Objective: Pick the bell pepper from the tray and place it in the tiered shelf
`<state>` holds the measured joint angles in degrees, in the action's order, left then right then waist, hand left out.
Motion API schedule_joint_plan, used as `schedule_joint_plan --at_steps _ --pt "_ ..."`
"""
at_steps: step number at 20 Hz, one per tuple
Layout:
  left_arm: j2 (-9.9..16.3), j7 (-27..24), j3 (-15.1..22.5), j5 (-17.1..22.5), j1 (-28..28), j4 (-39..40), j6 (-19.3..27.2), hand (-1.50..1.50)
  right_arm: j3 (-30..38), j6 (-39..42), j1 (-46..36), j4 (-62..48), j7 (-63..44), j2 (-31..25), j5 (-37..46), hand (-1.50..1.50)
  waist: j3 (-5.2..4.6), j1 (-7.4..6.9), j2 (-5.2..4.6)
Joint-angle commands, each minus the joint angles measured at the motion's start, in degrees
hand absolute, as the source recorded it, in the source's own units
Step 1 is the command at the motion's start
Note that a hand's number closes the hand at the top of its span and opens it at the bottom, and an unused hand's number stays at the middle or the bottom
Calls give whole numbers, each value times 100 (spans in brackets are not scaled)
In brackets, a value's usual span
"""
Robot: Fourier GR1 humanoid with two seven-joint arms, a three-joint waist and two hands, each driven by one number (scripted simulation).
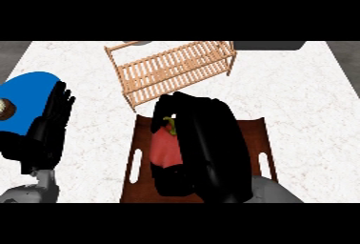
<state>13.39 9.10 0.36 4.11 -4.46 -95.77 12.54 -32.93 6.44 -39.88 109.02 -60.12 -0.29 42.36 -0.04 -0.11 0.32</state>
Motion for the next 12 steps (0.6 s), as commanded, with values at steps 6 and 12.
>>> schedule_joint_plan --at_steps 6,12 --pt "-94 -291 -67 -140 73 157 -101 0 965 1 -881 -828 -47 28 167 150 0 -37 -33" --pt "-137 -349 -150 -48 52 198 -255 0 1836 -484 -966 -1882 1030 28 267 150 1 -45 -48"
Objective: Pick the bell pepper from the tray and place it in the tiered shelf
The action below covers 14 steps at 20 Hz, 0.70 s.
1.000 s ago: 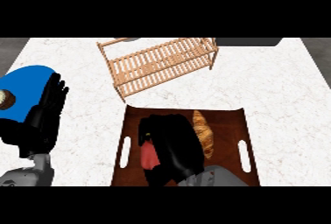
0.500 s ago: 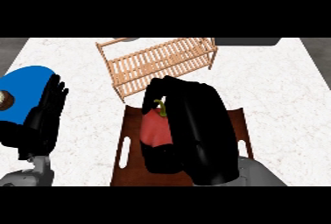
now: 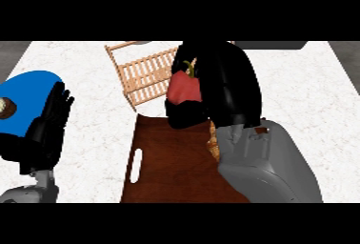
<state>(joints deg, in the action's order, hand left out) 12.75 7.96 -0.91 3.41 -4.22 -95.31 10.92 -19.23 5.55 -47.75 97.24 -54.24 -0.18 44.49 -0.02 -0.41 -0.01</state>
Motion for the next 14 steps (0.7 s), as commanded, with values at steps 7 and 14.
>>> schedule_joint_plan --at_steps 7,14 --pt "64 314 -117 -61 12 -389 -69 0 727 -1390 -738 -2498 1387 17 101 150 0 -91 -25" --pt "-318 334 212 -302 -57 -426 80 0 951 -2576 -1148 -3992 2462 18 -234 150 2 -134 -42"
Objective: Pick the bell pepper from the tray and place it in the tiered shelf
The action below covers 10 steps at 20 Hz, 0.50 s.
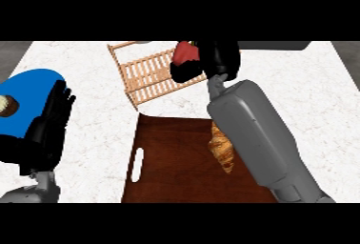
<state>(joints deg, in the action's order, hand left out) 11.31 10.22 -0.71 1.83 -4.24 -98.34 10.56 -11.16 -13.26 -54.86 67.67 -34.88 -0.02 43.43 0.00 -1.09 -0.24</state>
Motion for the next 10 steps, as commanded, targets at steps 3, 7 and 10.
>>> schedule_joint_plan --at_steps 3,7,10 --pt "105 -201 -281 161 -266 529 -261 0 312 -795 -579 -1518 967 2 -386 150 -3 -19 -19" --pt "32 112 -122 36 -89 32 -160 0 370 -936 -897 -2549 1373 2 -165 150 -1 -59 -19" --pt "-128 -60 63 -172 -338 346 -64 0 608 -1676 -1180 -2745 1249 2 -1032 150 -1 -157 -59"
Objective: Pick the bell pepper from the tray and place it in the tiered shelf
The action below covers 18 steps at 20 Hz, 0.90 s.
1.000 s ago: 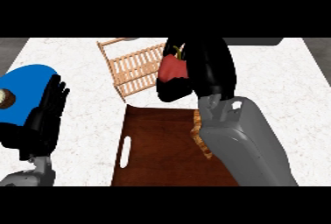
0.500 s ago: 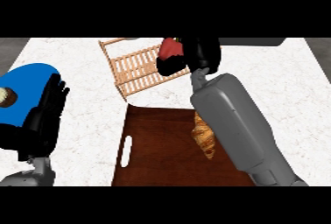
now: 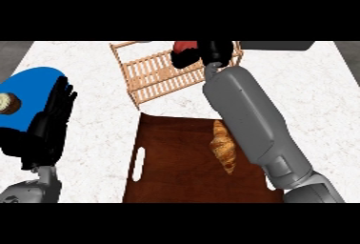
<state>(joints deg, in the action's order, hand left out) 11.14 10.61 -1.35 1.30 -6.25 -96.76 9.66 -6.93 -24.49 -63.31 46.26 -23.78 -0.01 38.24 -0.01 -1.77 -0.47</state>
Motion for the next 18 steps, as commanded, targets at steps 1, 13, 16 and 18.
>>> schedule_joint_plan --at_steps 1,13,16,18 --pt "50 -3 -193 97 -355 276 -55 0 -124 -614 1 -527 231 1 -795 150 -1 -37 -10" --pt "-69 -232 -242 -12 -49 316 -46 0 931 -21 -872 -1859 1906 -54 -1435 -150 0 30 -6" --pt "-180 -150 -114 -63 -9 257 -13 0 1107 -106 -802 -1525 2144 1 -1831 -150 1 58 7" --pt "-107 -205 -169 -47 62 172 -80 0 1136 -258 -860 -1432 2172 1 -2039 -150 0 41 17"
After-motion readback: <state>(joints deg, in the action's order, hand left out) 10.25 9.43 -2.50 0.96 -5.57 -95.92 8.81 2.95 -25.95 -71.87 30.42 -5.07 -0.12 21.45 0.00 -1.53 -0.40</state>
